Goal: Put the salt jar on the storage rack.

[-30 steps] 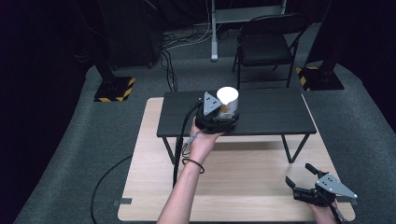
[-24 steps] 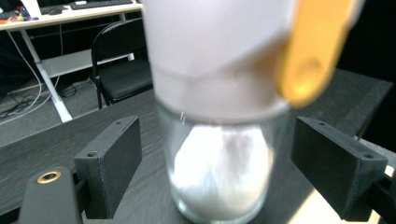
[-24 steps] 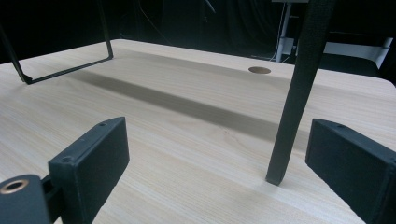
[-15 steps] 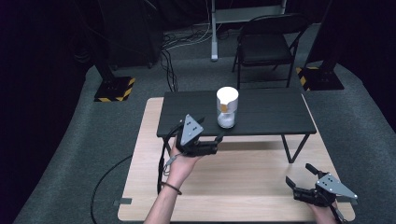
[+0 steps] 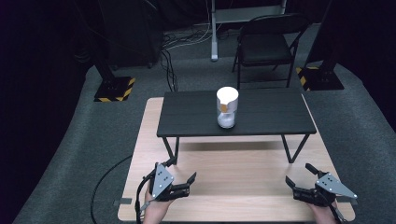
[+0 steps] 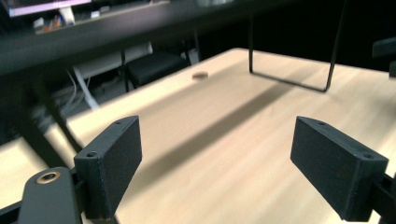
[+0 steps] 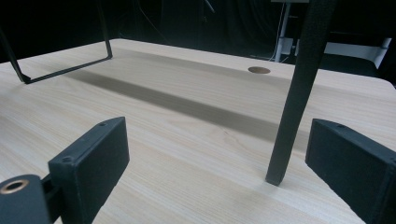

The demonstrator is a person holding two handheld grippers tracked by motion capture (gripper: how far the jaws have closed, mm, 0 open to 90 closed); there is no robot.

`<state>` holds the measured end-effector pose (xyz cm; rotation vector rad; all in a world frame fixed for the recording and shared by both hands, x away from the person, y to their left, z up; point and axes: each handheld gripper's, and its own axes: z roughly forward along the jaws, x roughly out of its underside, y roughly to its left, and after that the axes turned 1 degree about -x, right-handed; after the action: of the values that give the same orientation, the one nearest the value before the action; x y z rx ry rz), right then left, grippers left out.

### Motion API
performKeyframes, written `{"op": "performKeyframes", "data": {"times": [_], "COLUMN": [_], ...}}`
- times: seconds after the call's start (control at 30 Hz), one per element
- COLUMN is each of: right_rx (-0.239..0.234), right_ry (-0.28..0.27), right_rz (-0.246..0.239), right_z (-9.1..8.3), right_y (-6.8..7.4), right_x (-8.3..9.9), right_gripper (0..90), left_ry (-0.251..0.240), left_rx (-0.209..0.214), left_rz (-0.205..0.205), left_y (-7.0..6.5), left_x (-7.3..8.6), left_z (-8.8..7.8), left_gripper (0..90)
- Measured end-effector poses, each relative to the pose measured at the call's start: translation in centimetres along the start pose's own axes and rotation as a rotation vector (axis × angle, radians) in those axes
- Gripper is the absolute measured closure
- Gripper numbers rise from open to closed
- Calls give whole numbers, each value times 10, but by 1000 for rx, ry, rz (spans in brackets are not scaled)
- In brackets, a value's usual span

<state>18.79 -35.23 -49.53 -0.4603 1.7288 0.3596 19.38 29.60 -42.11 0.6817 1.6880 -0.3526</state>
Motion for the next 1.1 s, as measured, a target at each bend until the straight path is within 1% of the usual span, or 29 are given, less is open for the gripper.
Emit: {"op": "performKeyframes", "data": {"times": [0.03,0.1,0.17,0.23,0.27,0.37,0.43,0.53,0.6,0.73,0.93,1.0,1.1], "right_rx": [-1,-1,-2,-1,-1,-2,-3,-4,-4,-3,-1,1,7], "right_ry": [1,2,1,3,3,0,2,2,2,1,3,2,1], "right_rz": [-1,-1,-1,-1,-2,-2,-2,-4,-5,-5,-5,-3,-2], "right_z": [0,0,1,1,1,1,1,1,1,1,0,-1,-1], "right_y": [0,0,0,0,0,0,0,0,0,-1,0,-1,0], "right_x": [0,0,0,0,0,0,0,-1,-1,0,0,0,0], "right_gripper": [48,48,48,48,48,47,48,48,48,48,48,48,48], "left_ry": [11,35,71,102,107,144,142,131,139,146,150,149,148], "left_rx": [-16,-35,-70,-75,-74,-78,-80,-62,-60,-60,-50,-48,-48], "left_rz": [-10,-22,-1,-5,-11,5,-4,-36,-19,-15,-20,-31,-28], "left_y": [0,0,-1,1,2,3,3,5,3,4,6,7,7], "left_x": [8,17,26,32,35,38,39,41,40,39,38,39,39], "left_z": [-4,-8,-12,-15,-16,-16,-14,-11,-10,-8,-4,-4,-4], "left_gripper": [164,164,163,163,162,162,159,159,159,159,159,159,159]}}
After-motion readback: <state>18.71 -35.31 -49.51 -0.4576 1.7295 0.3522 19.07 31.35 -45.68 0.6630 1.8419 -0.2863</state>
